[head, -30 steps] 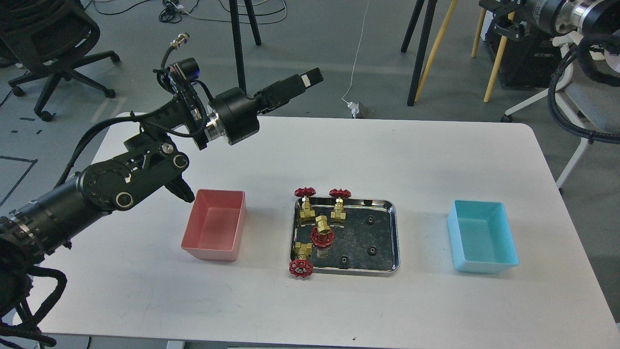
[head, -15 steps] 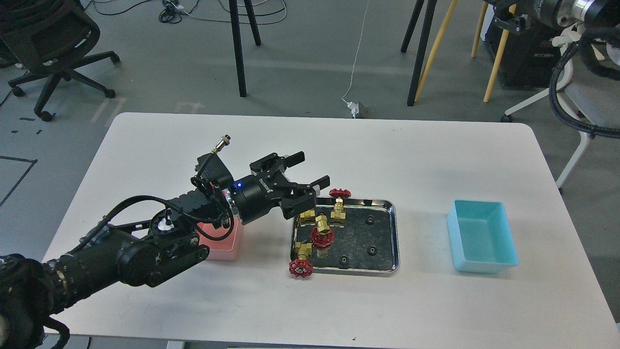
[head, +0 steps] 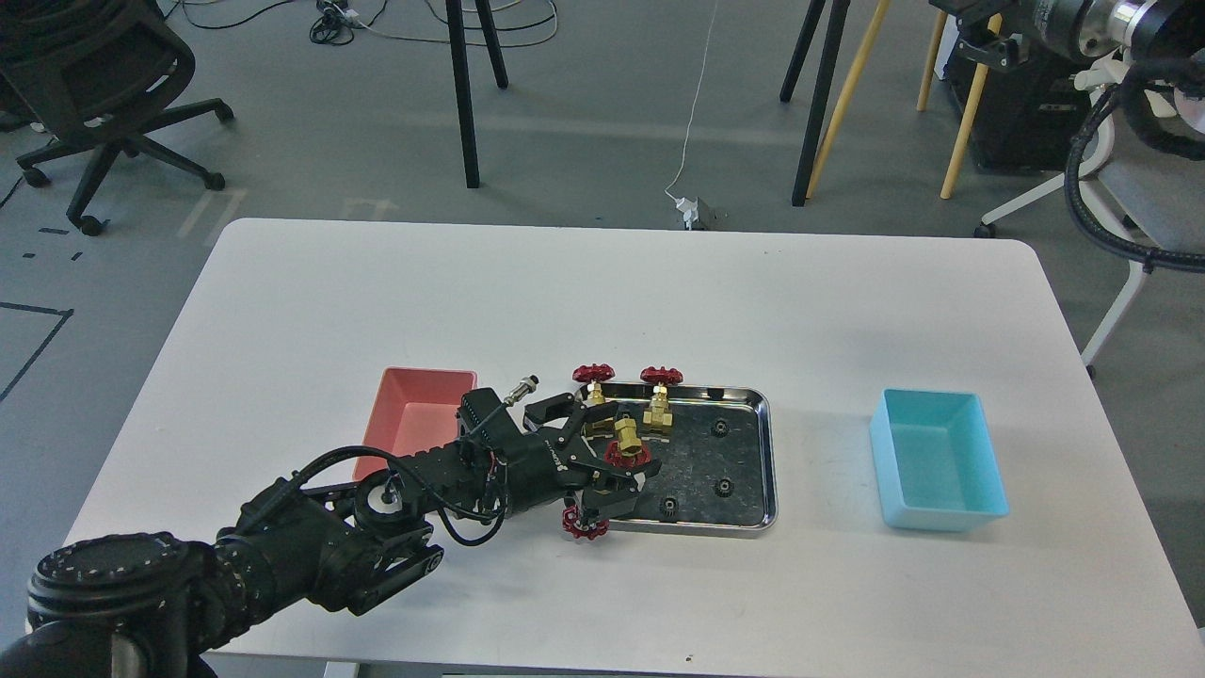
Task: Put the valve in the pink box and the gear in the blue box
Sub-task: 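Lower the left gripper onto a brass valve on the tray, then close the left gripper on the valve and lift it off the tray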
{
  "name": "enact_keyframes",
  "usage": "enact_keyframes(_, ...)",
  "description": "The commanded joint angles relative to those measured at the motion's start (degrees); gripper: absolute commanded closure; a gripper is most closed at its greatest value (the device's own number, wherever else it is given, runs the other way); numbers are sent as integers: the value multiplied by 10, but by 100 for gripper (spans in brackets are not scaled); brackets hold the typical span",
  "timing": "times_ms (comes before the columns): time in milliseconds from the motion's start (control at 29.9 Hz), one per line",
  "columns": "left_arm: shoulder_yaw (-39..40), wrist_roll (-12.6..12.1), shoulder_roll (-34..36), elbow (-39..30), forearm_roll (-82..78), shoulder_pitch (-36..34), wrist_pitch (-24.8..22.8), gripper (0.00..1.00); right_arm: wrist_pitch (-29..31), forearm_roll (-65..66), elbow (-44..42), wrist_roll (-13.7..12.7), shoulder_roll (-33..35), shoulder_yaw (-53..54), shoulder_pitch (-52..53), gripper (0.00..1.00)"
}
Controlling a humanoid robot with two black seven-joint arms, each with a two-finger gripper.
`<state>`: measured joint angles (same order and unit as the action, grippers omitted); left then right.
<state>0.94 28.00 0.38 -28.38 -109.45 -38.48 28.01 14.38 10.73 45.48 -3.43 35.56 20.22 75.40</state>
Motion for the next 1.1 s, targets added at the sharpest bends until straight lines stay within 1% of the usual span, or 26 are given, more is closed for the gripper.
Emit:
enact_keyframes(0,-3,0,-4,13,-1,-5,0,6,-1,0,0,0,-1,0,-1,0)
enact_keyframes(134,-4,0,-4,31,-1,-10,0,7,-1,0,0,0,-2,0,-1,0)
enact_keyframes(368,-6,0,-4,31,-1,-10,0,21,-1,1,-3,0,-2,0,-3,0)
enact_keyframes(535,-36,0,-4,31,-1,-11,0,27,-1,1,-4,1,-2,-1,-3,0)
enact_keyframes(668,-36,0,-4,31,-1,-11,0,29,-1,1,-3,1,-3,-2,-4,0)
enact_keyframes(802,-35,0,-4,29,3,-12,0,36,-1,1,-3,1,-3,-2,-3,0)
enact_keyframes(1069,-33,0,-4,25,6,-16,0,40,-1,11,-3,1,-3,-2,-3,0)
